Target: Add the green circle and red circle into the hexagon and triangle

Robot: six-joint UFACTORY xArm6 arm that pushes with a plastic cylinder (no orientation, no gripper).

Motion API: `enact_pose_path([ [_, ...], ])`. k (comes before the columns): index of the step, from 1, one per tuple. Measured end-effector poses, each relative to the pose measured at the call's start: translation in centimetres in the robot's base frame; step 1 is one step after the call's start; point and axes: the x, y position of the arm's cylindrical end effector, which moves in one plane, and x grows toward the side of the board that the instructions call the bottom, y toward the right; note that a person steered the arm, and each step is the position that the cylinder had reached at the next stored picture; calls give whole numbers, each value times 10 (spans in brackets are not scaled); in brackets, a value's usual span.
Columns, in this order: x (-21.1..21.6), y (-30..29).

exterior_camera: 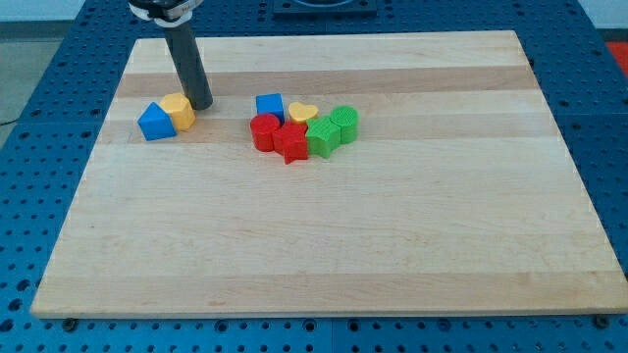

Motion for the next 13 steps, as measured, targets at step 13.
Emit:
enact_pose_path([
  [13,39,222],
])
